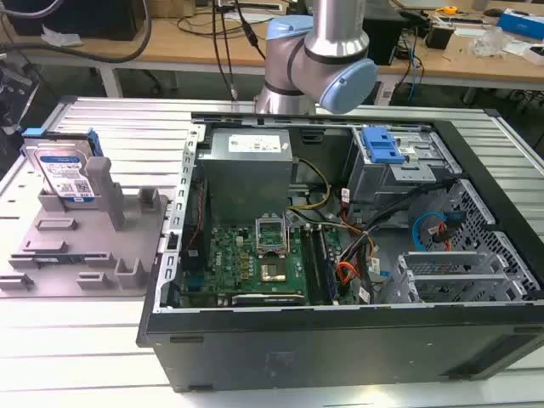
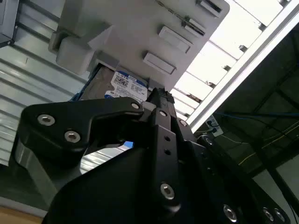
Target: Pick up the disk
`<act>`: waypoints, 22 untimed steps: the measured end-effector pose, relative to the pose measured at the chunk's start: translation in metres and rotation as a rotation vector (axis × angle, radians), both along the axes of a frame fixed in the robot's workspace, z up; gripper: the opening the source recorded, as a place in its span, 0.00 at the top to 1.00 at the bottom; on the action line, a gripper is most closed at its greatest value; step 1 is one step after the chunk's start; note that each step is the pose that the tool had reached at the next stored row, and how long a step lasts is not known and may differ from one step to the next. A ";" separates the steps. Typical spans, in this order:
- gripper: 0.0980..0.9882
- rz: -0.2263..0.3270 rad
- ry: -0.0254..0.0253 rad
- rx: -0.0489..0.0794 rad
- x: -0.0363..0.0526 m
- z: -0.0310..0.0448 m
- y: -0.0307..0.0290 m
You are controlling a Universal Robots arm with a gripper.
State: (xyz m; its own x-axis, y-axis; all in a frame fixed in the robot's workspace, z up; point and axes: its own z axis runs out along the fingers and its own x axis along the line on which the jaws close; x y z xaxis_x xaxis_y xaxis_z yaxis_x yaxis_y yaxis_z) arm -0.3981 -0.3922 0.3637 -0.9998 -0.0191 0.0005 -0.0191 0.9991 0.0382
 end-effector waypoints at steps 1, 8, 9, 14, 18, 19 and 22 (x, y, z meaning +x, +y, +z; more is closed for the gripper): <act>0.99 0.000 0.0000 0.000 0.0000 0.0000 0.0000; 0.99 0.031 -0.0001 0.000 -0.0001 0.0000 0.0000; 0.99 0.071 -0.0001 0.000 0.0000 0.0000 0.0000; 0.99 0.198 0.0000 0.000 0.0000 0.0000 0.0000; 0.99 0.358 0.0000 0.000 0.0000 0.0000 0.0000; 0.99 0.378 0.0000 0.000 0.0000 0.0000 0.0000; 0.98 0.456 0.0000 0.000 0.0000 0.0000 0.0000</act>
State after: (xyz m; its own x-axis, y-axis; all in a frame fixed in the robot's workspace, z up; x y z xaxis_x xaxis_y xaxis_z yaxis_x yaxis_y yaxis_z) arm -0.3981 -0.3922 0.3636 -0.8892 -0.4575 0.0005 -0.4572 0.8886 0.0382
